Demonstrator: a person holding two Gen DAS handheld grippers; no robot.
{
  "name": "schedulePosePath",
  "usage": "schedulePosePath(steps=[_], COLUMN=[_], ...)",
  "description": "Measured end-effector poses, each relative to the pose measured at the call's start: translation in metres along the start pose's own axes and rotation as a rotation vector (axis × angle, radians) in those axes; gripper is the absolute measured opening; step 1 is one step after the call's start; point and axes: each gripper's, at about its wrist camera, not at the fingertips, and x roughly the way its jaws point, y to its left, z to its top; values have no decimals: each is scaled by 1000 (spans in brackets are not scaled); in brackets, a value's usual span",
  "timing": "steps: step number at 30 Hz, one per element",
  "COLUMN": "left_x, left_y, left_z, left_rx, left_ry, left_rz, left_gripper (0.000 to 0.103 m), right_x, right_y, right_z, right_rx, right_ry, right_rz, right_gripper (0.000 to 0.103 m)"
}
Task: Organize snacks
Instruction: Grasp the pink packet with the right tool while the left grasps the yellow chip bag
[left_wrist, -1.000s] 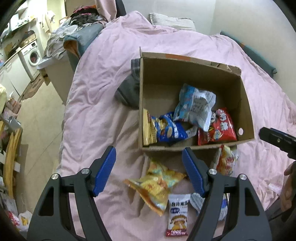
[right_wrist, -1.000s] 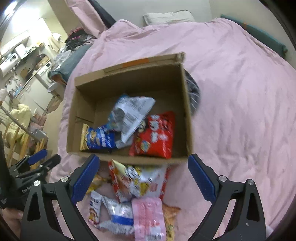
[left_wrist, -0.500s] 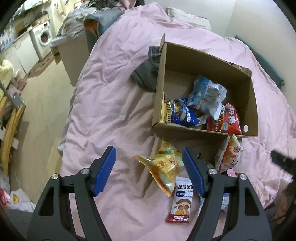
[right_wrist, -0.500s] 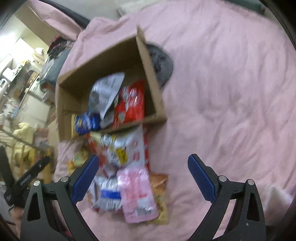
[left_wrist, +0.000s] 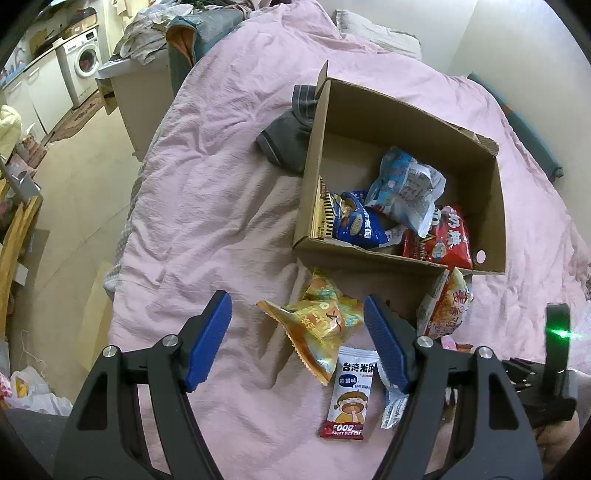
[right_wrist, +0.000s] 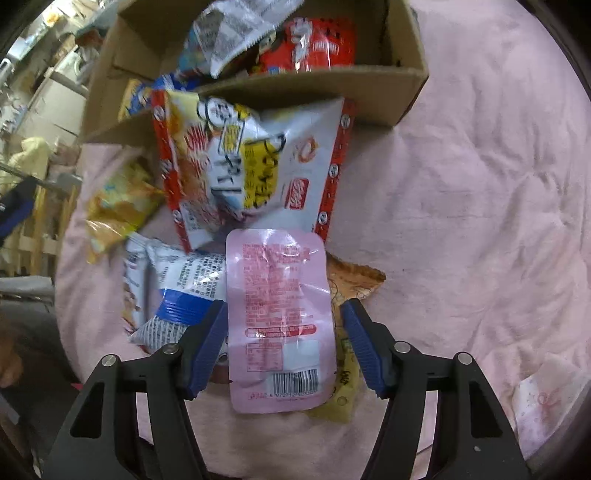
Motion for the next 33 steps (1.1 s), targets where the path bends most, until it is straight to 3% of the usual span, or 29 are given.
schedulePosePath(steps=[5,8,12,13,14,15,18,24,28,33], left_x=[5,5,6,7,8,9,12,13,14,24], left_y=[-1,-2,-3,-2,0,2,6,0,1,25], left_z=[0,-1,-1,-1,-1,-1,-1,-2,-1,2], left_rx=[-10,-9,4,1,-7,-14,-32,-22,-20,-125], left_ry=[27,29,13,15,20,23,35,34,32,71], left_rz=[1,0,27,33,35,34,31,27,35,34], left_gripper=[71,71,71,71,71,71,71,71,71,71], right_x=[4,-3,-20,-24,-27,-30,-38,-47,-71,-95], right_y=[10,8,-6,-12,-19,-25,-43,-50,-48,-42], right_z=[-2,-4,-4,-5,-6,-6,-9,-12,-14,-13], right_rx=[-54,-42,4,21,45,64,113,113,113,114], right_ry=[-13,-34,-77,-86,-94,-99,-124,-144,-240,-343], right_rz=[-70,-40,28,47,75,92,151,151,197,223], right_gripper=[60,55,24,23,6,0,0,0,0,0])
